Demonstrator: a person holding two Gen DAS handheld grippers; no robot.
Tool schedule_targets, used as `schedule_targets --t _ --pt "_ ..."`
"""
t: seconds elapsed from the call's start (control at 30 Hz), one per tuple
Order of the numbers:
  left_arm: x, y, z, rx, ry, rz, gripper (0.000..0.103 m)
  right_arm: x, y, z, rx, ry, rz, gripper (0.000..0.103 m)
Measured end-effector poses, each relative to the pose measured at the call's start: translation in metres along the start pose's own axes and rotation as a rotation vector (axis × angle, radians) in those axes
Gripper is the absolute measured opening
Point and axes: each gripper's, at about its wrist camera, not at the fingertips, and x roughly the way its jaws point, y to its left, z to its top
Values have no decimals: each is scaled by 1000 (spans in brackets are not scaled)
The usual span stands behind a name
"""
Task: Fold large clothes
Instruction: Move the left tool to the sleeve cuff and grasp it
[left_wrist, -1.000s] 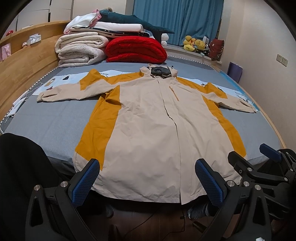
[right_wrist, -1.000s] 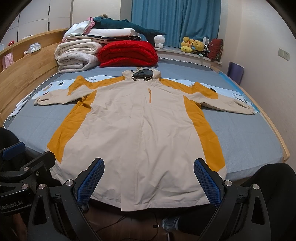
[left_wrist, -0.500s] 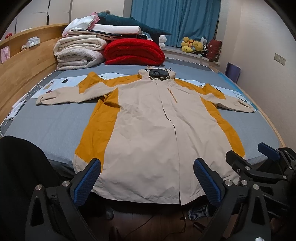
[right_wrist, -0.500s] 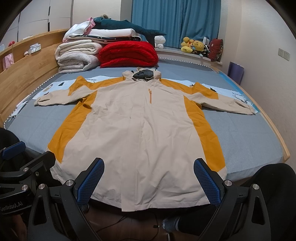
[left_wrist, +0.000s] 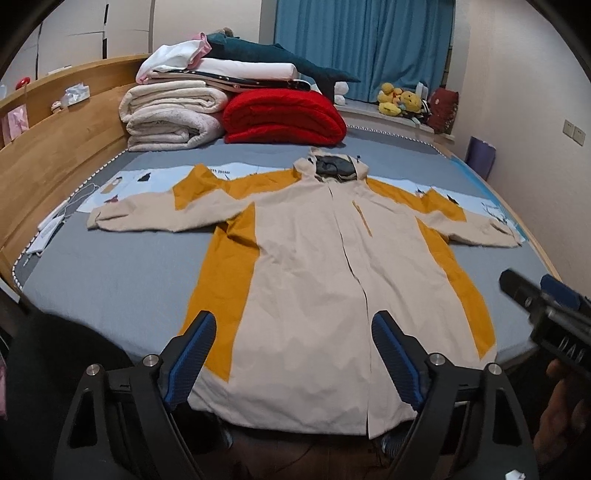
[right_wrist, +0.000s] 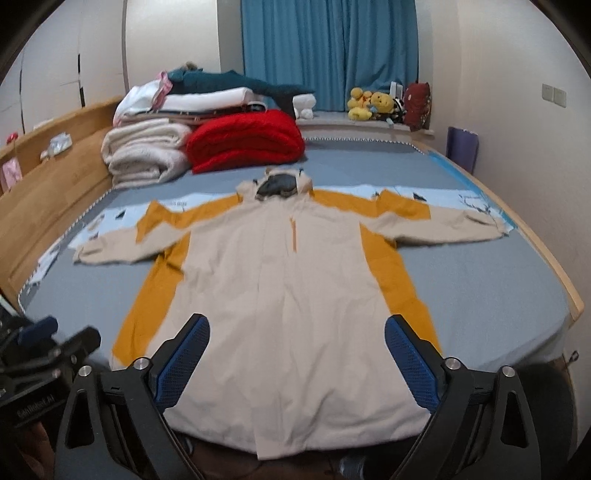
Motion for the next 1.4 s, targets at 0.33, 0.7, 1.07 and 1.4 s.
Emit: schedule_targets --t 0.33,0.7,1.07,1.4 --pt "71 23 66 4 2 3 49 80 -7 82 32 38 35 70" --pt "192 119 179 -70 8 80 27 194 10 186 1 50 147 48" --pt "292 270 197 -264 55 237 26 292 34 225 28 50 207 47" --pt "335 415 162 -520 127 416 37 302 58 240 8 -127 241 68"
